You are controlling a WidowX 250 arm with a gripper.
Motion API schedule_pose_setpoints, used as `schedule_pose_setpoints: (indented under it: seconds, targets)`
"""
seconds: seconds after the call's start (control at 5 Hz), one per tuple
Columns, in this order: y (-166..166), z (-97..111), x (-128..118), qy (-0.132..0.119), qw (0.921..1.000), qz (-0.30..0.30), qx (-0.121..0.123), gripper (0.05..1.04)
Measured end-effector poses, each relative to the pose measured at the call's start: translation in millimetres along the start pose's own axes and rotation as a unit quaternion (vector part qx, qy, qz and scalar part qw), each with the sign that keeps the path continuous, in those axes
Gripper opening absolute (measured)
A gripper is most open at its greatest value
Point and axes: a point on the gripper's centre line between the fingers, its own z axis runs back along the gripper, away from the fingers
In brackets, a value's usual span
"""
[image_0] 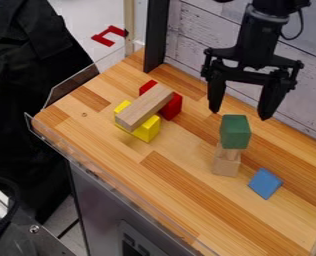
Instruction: Take the green cube off of the plus and put it on the rectangular block
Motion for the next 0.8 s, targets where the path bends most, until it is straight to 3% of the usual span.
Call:
schedule_pose_setpoints:
  seconds: [0.4,0.6,0.8]
  targets:
    - [-4,-16,2,0.014,0.9999,0.005,0.006,0.999]
    - [-5,-25,3,0.022,0.9997,0.008,0.011,0.949]
    - [-9,-27,6,0.018,0.9998,-0.001,0.000,0.657]
